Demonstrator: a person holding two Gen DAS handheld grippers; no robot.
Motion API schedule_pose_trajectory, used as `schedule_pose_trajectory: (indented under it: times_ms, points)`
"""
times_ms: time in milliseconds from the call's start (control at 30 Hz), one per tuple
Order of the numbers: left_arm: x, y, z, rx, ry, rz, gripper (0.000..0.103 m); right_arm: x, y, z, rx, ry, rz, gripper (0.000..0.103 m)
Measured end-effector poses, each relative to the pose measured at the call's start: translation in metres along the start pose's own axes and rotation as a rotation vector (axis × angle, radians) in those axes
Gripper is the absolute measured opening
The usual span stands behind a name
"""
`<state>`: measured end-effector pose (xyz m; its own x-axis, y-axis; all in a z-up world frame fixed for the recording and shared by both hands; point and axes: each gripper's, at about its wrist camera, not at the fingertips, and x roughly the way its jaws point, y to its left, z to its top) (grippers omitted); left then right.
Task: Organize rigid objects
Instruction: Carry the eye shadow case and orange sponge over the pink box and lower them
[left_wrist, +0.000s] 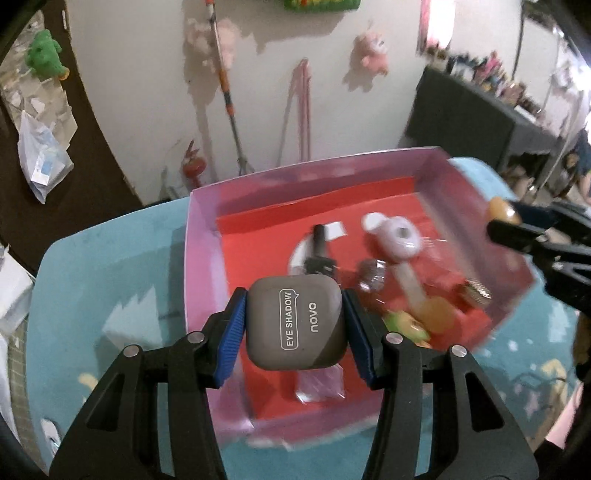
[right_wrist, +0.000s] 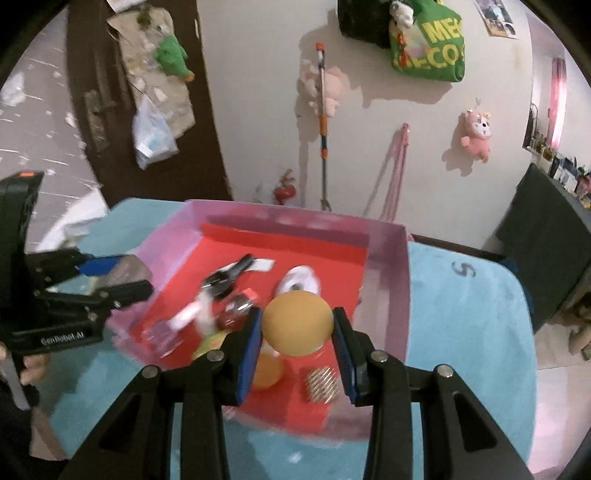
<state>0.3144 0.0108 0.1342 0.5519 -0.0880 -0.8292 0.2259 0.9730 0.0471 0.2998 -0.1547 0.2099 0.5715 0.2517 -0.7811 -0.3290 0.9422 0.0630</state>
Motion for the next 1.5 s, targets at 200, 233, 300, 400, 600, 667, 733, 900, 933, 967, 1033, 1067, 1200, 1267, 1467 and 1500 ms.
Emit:
schedule_pose_trajectory:
  times_ms: [200,233,300,400,600,667,733,900,933,967,1033,1067,1200,1267,1467,1500]
  points:
    - [0.044,0.010,0.022,0.010,0.110,0.055,0.049,0.049,-0.016,0.031,-0.003,0.122,-0.051,0.040]
    - [0.050,0.010,0.024,0.011,0.123,0.063,0.049,0.058,-0.019,0.035,0.001,0.150,-0.062,0.040]
    - [0.060,0.011,0.029,0.014,0.142,0.080,0.049,0.073,-0.021,0.040,0.006,0.195,-0.068,0.040]
    - [0.073,0.012,0.033,0.009,0.159,0.108,0.049,0.089,-0.022,0.044,0.007,0.255,-0.085,0.040]
    - [0.088,0.011,0.044,-0.006,0.178,0.128,0.049,0.114,-0.020,0.050,-0.014,0.333,-0.139,0.040]
    - [0.092,0.009,0.048,-0.005,0.188,0.143,0.049,0.120,-0.020,0.049,-0.018,0.351,-0.149,0.040]
    - [0.096,0.008,0.051,0.000,0.195,0.168,0.049,0.126,-0.019,0.048,-0.023,0.367,-0.163,0.040]
    - [0.107,0.004,0.053,0.011,0.220,0.204,0.049,0.134,-0.023,0.047,-0.012,0.396,-0.193,0.040]
    - [0.109,0.002,0.054,0.017,0.222,0.210,0.049,0.135,-0.024,0.047,-0.015,0.396,-0.200,0.040]
    - [0.110,0.003,0.055,0.016,0.224,0.211,0.049,0.135,-0.024,0.048,-0.019,0.395,-0.207,0.040]
    - [0.113,0.003,0.055,0.009,0.233,0.207,0.049,0.138,-0.028,0.049,-0.012,0.399,-0.220,0.040]
    - [0.113,0.002,0.055,0.009,0.230,0.211,0.049,0.140,-0.030,0.050,-0.012,0.403,-0.222,0.040]
    - [0.109,0.000,0.056,0.009,0.227,0.213,0.049,0.140,-0.028,0.051,-0.022,0.401,-0.216,0.040]
    - [0.110,0.000,0.057,0.012,0.228,0.214,0.049,0.140,-0.027,0.052,-0.030,0.403,-0.210,0.040]
    - [0.110,-0.002,0.059,0.010,0.230,0.215,0.050,0.150,-0.018,0.050,-0.078,0.423,-0.237,0.039]
    - [0.110,-0.002,0.059,0.010,0.230,0.216,0.050,0.151,-0.018,0.049,-0.080,0.424,-0.239,0.039]
